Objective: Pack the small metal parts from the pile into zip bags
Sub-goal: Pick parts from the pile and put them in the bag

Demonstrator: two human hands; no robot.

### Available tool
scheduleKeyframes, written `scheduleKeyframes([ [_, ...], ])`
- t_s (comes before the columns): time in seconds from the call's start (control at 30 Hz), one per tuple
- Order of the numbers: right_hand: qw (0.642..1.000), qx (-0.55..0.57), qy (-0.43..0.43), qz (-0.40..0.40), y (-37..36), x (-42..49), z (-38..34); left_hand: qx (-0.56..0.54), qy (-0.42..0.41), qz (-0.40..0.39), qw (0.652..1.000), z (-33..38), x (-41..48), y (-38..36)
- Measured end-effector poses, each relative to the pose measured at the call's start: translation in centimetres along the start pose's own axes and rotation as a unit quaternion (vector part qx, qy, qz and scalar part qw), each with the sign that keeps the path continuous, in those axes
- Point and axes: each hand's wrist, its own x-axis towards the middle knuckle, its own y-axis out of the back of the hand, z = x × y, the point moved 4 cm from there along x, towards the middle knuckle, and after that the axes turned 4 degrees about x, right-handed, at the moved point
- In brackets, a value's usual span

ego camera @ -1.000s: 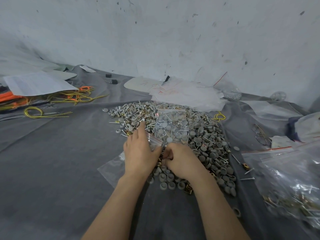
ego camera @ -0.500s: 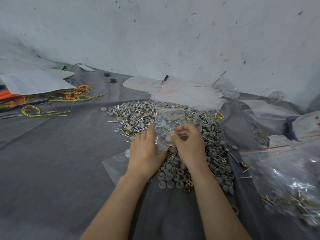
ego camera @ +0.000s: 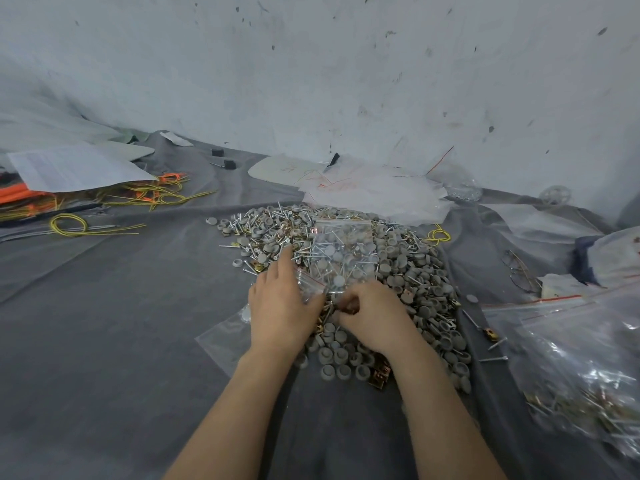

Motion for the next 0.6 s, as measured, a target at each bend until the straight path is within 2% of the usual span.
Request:
scheduleKeyframes([
  [0.1,0.997,-0.077,-0.003,0.012,-0.8,-0.1,-0.5,-0.002,0.0,-0.001,1.0,0.0,0.0,-0.1],
  [0.23,0.997,-0.074,-0.001,0.021,-1.0,-0.1,-0.3,-0.004,-0.004,-0.002,1.0,0.2,-0.1,-0.1],
  [0.33,0.994,0.066,-0.008,0.085,0.2,-0.1,-0.5,-0.007,-0.012,-0.009,1.0,0.3,-0.2,-0.1],
  [0.43,0.961,0.231,-0.015,0.154,1.2,-0.1,-0.5,-0.007,-0.031,-0.022,0.999,0.5,-0.3,-0.3],
  [0.5,0.935,0.303,-0.014,0.185,1.5,0.0,-0.4,-0.009,-0.044,-0.032,0.998,0.7,-0.4,-0.4],
  [0.6,0.919,0.361,-0.012,0.157,1.2,0.2,-0.7,-0.005,-0.062,-0.045,0.997,1.0,-0.4,-0.6],
])
